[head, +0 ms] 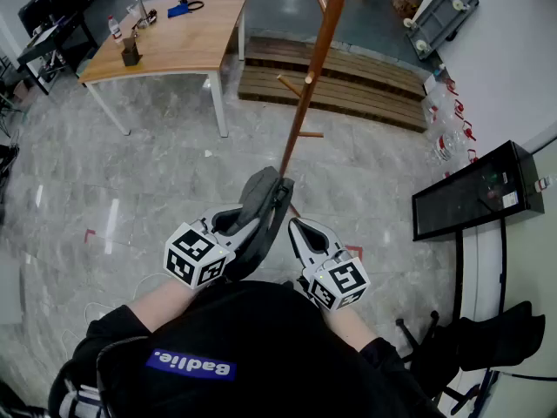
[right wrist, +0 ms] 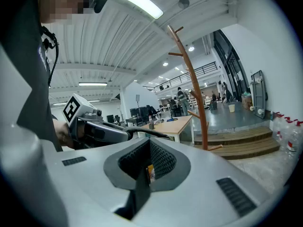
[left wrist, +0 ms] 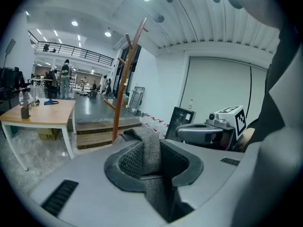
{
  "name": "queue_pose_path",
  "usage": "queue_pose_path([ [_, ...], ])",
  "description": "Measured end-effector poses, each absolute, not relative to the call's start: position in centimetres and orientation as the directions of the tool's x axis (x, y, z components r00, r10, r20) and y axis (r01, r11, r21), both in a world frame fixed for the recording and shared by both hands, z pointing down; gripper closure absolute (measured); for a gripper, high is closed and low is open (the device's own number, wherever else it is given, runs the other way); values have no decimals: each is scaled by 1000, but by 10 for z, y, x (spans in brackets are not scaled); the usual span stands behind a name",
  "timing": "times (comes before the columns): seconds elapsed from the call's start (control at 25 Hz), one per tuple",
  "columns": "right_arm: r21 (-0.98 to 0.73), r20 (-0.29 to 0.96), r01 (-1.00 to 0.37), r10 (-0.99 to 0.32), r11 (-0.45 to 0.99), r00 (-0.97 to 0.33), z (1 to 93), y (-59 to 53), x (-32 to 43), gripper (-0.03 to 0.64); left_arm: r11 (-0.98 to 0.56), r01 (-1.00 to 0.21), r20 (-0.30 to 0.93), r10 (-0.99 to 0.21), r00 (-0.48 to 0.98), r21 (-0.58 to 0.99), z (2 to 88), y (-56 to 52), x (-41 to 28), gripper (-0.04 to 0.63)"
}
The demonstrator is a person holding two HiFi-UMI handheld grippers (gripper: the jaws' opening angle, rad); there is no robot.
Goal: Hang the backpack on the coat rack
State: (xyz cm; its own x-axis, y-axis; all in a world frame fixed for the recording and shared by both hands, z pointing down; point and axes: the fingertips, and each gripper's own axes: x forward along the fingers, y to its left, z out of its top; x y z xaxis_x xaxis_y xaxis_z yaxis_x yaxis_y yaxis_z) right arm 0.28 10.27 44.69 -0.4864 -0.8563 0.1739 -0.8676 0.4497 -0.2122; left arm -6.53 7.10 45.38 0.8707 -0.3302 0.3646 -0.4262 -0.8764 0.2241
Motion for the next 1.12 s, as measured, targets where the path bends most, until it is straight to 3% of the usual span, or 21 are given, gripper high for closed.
queue_pose_path([
  [0.68,-226,137,-840,-837,494,-529,445,105,13,620,-872,-434,384,-330,862,225,460,72,-47,492],
  [1.12,-256,132,-821,-823,510,-552,453,103,64,620,-802,-578,379,-493,783,150,445,20,-34,492],
])
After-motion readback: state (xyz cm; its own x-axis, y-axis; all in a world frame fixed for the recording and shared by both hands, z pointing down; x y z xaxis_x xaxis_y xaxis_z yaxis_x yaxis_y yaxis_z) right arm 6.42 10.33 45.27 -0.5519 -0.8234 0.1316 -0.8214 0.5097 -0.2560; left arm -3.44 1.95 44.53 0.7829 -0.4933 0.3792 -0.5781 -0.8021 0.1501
